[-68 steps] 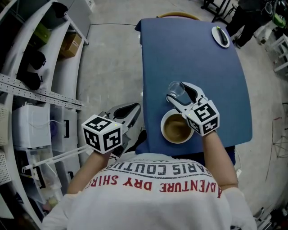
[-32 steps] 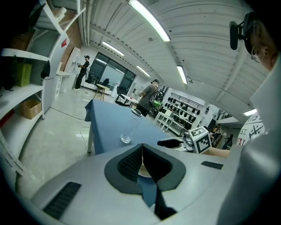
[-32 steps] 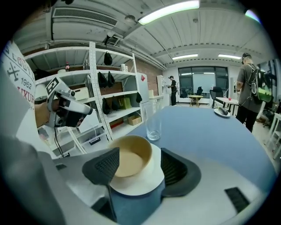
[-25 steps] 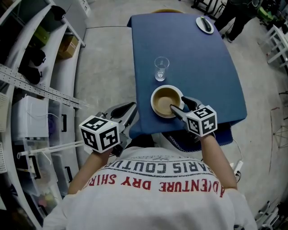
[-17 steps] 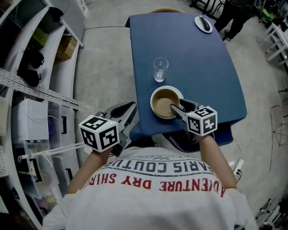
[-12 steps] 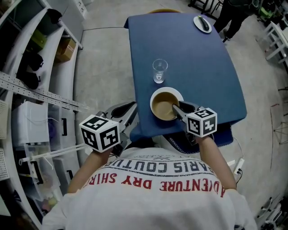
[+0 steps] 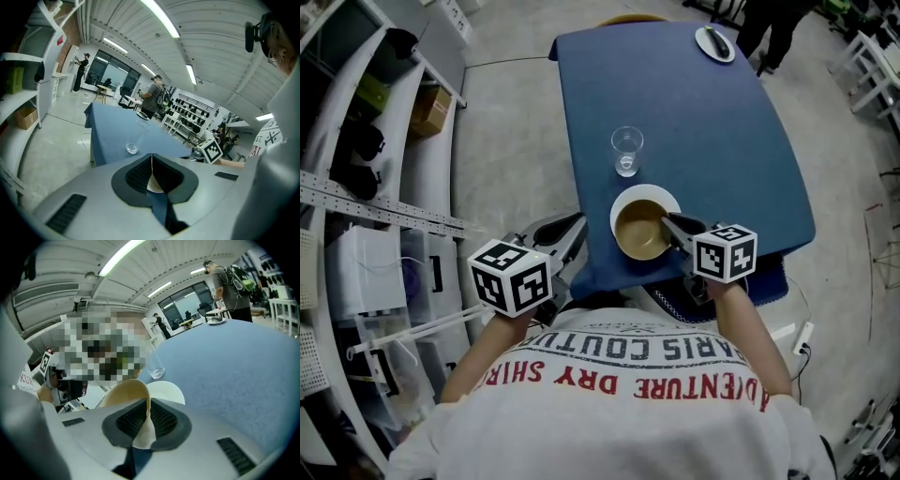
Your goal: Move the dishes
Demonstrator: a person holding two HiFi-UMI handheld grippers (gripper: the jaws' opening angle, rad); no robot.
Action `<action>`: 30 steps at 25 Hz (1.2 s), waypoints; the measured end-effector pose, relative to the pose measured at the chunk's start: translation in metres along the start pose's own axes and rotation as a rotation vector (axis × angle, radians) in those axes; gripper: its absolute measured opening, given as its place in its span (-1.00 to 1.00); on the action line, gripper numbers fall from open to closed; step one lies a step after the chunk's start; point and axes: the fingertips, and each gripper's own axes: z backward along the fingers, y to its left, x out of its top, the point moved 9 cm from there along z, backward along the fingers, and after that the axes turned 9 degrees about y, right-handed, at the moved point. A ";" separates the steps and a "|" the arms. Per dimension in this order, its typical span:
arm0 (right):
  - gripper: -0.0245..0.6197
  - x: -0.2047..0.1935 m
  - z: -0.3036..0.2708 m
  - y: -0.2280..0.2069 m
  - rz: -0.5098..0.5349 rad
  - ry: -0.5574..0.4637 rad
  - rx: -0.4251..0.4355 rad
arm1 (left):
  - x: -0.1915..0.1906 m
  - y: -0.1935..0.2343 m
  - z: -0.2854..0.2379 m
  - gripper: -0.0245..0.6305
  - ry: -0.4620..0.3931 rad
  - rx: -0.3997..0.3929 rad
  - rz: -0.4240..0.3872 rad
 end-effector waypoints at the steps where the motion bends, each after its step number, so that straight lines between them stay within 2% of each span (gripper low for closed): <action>1: -0.80 0.001 0.000 0.000 -0.013 -0.004 0.010 | 0.000 0.002 -0.001 -0.84 0.005 0.000 0.001; 7: -0.81 0.009 0.005 -0.003 -0.024 -0.017 0.008 | 0.008 0.013 -0.014 -0.84 0.036 -0.008 -0.002; 13: -0.81 0.029 0.014 -0.011 -0.052 -0.080 0.005 | 0.021 0.024 -0.026 -0.84 0.058 -0.016 -0.009; 22: -0.81 0.060 0.028 -0.044 -0.075 -0.162 -0.086 | 0.039 0.037 -0.044 -0.84 0.080 -0.026 -0.020; 30: -0.81 0.082 0.027 -0.067 -0.072 -0.165 -0.181 | 0.053 0.048 -0.049 -0.84 0.091 -0.030 -0.025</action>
